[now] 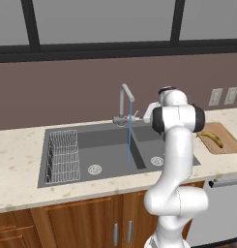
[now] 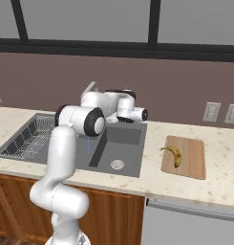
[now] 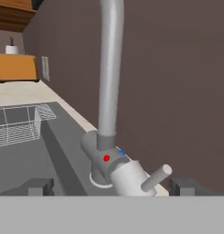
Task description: Pick the banana from the sink and place it on the cutting board to airdry. Then turn off the sink faucet.
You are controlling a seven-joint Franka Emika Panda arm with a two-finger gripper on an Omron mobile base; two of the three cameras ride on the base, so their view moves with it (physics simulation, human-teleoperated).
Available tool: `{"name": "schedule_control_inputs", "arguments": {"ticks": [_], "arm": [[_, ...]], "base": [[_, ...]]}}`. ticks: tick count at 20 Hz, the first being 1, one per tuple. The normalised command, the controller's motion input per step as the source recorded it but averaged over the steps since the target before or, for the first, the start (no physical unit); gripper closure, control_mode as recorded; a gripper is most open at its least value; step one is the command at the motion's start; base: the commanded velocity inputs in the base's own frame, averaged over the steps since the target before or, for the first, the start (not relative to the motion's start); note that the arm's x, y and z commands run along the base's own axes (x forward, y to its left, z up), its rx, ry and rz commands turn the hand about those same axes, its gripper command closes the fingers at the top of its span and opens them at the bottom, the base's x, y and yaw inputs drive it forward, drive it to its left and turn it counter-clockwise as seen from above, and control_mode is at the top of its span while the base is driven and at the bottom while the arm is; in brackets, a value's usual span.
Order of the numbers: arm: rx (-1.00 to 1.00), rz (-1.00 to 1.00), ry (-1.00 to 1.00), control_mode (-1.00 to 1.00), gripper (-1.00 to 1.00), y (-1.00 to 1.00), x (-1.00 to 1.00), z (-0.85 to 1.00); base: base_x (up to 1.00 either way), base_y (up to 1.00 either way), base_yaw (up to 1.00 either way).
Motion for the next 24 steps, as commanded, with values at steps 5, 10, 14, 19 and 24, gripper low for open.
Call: {"name": "schedule_control_inputs", "arguments": {"ticks": [5,10,14,19,24], "arm": [[0.01,0.01,0.02,-1.0,-1.0,0.0,0.27,-0.13],[0.01,0.01,0.03,-1.0,-1.0,0.03,0.26,-0.16],[0.0,0.01,0.03,-1.0,-1.0,0.03,0.3,-0.13],[0.0,0.01,0.02,-1.0,-1.0,0.0,0.31,-0.09],[0.0,0.01,0.01,-1.0,-1.0,0.02,0.3,-0.07]], "base": [[0.0,0.0,0.0],[0.0,0.0,0.0],[0.0,0.0,0.0],[0.0,0.0,0.0],[0.0,0.0,0.0]]}}
